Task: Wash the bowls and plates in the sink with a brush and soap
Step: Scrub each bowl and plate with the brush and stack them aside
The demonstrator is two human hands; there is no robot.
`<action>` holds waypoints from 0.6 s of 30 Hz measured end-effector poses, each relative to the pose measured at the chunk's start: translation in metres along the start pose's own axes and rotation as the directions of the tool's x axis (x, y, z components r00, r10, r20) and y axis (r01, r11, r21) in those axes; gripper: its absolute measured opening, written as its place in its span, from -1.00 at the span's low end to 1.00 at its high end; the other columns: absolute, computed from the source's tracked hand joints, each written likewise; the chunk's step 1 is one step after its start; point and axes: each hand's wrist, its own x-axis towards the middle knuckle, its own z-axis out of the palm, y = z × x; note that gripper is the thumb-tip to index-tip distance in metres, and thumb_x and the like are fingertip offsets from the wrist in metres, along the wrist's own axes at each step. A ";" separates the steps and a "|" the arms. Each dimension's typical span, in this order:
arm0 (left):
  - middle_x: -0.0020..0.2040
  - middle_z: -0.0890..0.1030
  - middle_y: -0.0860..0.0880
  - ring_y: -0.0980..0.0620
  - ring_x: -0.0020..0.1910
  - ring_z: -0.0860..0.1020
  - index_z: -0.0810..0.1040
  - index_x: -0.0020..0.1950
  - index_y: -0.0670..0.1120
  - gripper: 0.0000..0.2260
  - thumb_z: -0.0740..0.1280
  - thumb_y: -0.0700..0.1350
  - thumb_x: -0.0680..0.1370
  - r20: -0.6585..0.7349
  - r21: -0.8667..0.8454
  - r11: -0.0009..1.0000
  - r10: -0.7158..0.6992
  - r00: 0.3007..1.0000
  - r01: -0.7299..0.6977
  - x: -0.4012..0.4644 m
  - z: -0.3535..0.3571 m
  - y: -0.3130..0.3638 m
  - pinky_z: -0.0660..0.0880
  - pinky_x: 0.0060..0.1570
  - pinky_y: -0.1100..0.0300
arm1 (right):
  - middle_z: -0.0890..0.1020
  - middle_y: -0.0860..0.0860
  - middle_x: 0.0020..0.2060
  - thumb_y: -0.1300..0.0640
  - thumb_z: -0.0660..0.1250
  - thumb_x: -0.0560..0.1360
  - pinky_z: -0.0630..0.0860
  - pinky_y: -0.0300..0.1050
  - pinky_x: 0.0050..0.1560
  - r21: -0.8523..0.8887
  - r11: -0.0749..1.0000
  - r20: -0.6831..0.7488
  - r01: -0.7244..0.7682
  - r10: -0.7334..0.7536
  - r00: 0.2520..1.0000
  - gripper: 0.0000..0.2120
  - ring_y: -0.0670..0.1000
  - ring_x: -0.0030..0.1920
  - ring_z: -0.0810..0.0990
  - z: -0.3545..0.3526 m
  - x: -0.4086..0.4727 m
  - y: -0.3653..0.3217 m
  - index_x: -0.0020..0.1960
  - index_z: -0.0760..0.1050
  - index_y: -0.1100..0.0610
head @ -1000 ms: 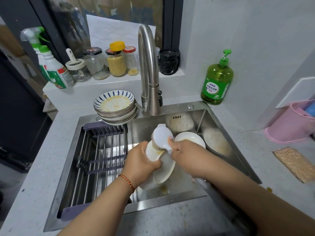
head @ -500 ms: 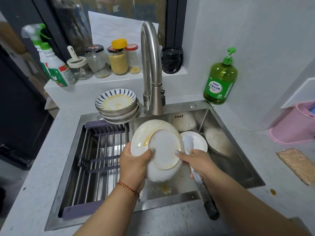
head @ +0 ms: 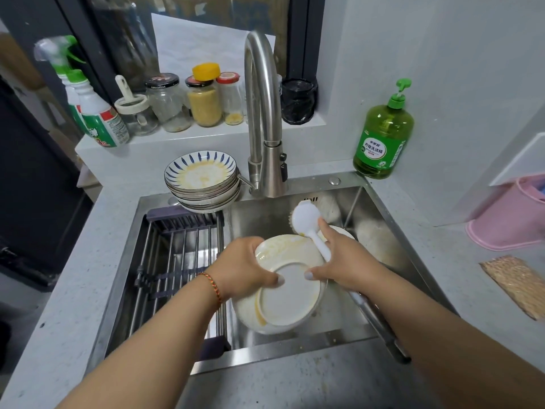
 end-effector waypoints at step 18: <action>-0.30 0.67 0.00 0.07 -0.29 0.61 0.61 -0.25 -0.07 -0.81 0.51 -0.11 0.19 -0.239 -0.007 0.996 0.080 0.968 -0.084 0.000 0.029 -0.010 0.54 -0.29 0.13 | 0.55 -0.06 -0.03 -0.01 0.13 0.60 0.45 -0.22 -0.35 0.055 0.992 0.050 0.115 -0.118 0.992 -0.51 -0.12 -0.36 0.47 0.021 -0.032 -0.047 0.51 0.14 -0.15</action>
